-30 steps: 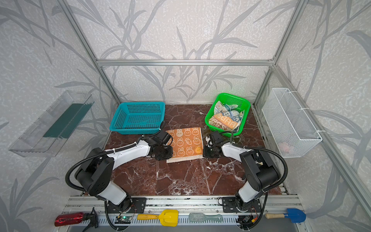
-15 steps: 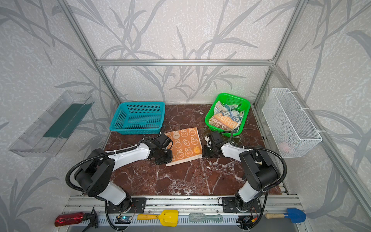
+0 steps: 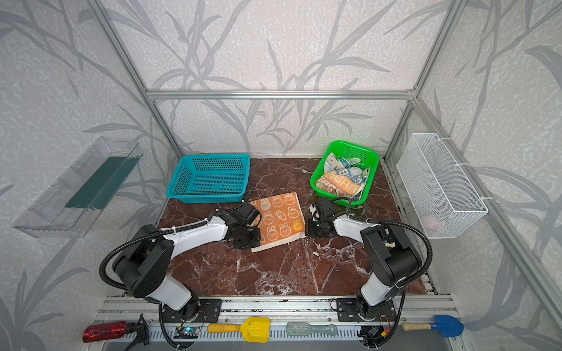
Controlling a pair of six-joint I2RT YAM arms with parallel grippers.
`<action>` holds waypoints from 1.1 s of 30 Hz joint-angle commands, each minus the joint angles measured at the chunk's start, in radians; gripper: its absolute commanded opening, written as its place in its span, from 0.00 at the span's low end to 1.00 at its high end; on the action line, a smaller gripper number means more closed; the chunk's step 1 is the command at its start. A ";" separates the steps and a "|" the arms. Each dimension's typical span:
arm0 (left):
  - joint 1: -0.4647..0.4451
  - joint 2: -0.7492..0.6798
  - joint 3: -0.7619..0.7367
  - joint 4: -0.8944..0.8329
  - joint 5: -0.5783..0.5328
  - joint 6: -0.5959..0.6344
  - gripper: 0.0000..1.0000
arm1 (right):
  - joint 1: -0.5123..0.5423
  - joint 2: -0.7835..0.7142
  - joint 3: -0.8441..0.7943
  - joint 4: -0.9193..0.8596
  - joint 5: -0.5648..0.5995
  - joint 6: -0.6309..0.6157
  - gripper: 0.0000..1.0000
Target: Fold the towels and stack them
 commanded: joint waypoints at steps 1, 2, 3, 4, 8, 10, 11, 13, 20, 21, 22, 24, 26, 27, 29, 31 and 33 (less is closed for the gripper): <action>-0.002 -0.038 0.039 -0.064 -0.007 0.015 0.41 | 0.005 0.040 -0.007 -0.083 0.053 -0.004 0.02; -0.002 -0.043 0.043 -0.073 -0.012 0.017 0.44 | 0.007 0.040 -0.007 -0.084 0.052 -0.003 0.02; -0.002 -0.046 0.050 -0.084 -0.014 0.020 0.44 | 0.008 0.038 -0.006 -0.086 0.050 -0.003 0.02; -0.002 -0.053 0.058 -0.097 -0.021 0.021 0.44 | 0.008 0.037 -0.003 -0.086 0.048 -0.005 0.02; -0.001 -0.085 0.094 -0.145 -0.025 0.034 0.46 | 0.008 0.028 0.000 -0.096 0.048 -0.011 0.04; 0.003 -0.101 0.124 -0.178 -0.031 0.041 0.50 | 0.009 0.015 0.003 -0.104 0.048 -0.015 0.09; 0.006 -0.106 0.135 -0.185 -0.034 0.041 0.51 | 0.008 0.008 0.005 -0.108 0.047 -0.018 0.12; 0.016 -0.105 0.158 -0.186 -0.037 0.025 0.56 | 0.009 -0.016 0.005 -0.117 0.048 -0.022 0.20; 0.021 -0.013 0.238 -0.110 0.018 0.010 0.58 | 0.010 -0.105 0.025 -0.163 0.052 -0.039 0.45; 0.021 0.009 0.244 -0.092 0.021 0.002 0.58 | 0.011 -0.123 0.027 -0.171 0.053 -0.040 0.50; 0.019 0.027 0.244 -0.071 0.025 -0.004 0.58 | 0.010 -0.141 0.031 -0.178 0.050 -0.042 0.54; 0.020 0.057 0.229 -0.037 0.031 -0.017 0.58 | 0.011 -0.173 0.047 -0.206 0.053 -0.048 0.60; 0.020 0.077 0.196 -0.005 0.031 -0.027 0.59 | 0.010 -0.208 0.051 -0.199 0.041 -0.051 0.67; 0.018 0.080 0.175 0.011 0.029 -0.029 0.59 | 0.011 -0.220 0.052 -0.184 0.026 -0.044 0.72; 0.020 0.077 0.133 0.030 0.015 -0.034 0.60 | 0.011 -0.216 0.071 -0.158 -0.027 -0.039 0.80; 0.020 0.068 0.097 0.037 -0.005 -0.032 0.60 | 0.018 -0.182 0.097 -0.137 -0.066 -0.028 0.89; 0.025 0.061 0.071 0.043 -0.015 -0.031 0.61 | 0.036 -0.137 0.120 -0.115 -0.088 -0.026 0.95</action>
